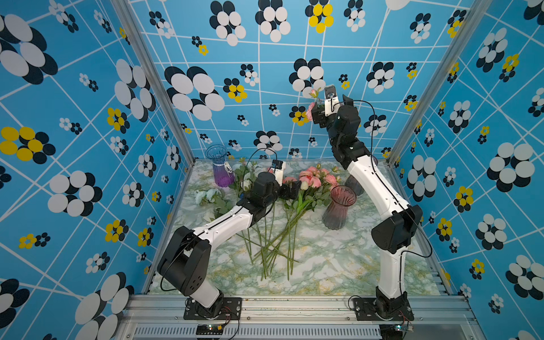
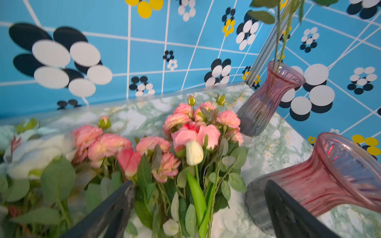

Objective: Place the pink flowers into the vase
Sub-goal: Adjust the flower in the vase.

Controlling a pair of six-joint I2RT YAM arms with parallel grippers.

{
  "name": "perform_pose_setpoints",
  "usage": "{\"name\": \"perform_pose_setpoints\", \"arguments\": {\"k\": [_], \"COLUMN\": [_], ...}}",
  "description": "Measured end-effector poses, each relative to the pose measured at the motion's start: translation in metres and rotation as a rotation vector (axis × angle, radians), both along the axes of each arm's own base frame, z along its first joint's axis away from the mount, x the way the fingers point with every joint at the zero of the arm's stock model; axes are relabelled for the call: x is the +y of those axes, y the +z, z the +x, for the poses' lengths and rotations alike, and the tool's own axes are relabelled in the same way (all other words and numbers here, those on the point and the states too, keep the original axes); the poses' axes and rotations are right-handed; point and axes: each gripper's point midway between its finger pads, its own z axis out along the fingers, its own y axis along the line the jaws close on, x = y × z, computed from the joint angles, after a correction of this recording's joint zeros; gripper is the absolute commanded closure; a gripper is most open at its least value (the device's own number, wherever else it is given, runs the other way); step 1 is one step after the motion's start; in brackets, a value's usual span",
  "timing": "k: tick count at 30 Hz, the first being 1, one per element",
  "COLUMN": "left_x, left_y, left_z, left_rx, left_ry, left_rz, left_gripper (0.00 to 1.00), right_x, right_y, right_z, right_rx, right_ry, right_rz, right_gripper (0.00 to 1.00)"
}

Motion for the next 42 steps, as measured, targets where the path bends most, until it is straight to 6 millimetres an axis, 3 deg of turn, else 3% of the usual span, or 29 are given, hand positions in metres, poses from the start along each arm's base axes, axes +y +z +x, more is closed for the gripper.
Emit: {"name": "perform_pose_setpoints", "arguments": {"k": [5,10,20,26,34,42], "left_x": [0.018,0.033,0.023,0.009,0.004,-0.011], "left_y": [-0.048,-0.078,-0.096,-0.125,-0.165,-0.167], "left_z": [-0.026,-0.05,-0.067,-0.078,-0.087,-0.087], "left_rx": [0.163,0.268,0.361,0.437,0.533,0.541], "left_ry": [0.036,0.069,0.054,0.013,-0.009,-0.043], "left_rz": [0.019,0.039,0.035,0.061,0.112,0.114], "left_gripper": [0.02,0.07,0.32,0.47,0.52,0.56], "right_x": [0.012,0.026,0.032,0.035,0.029,0.025], "right_y": [-0.012,-0.02,-0.028,-0.038,-0.049,-0.046], "right_z": [-0.003,-0.014,-0.038,-0.051,-0.071,-0.078], "right_rx": [0.046,0.085,0.204,0.28,0.33,0.334], "right_ry": [0.062,0.116,0.193,0.224,0.239,0.238], "right_rz": [-0.023,-0.031,-0.001,0.0,-0.006,-0.009], "right_gripper": [0.01,0.01,0.01,0.01,0.01,0.01]}}
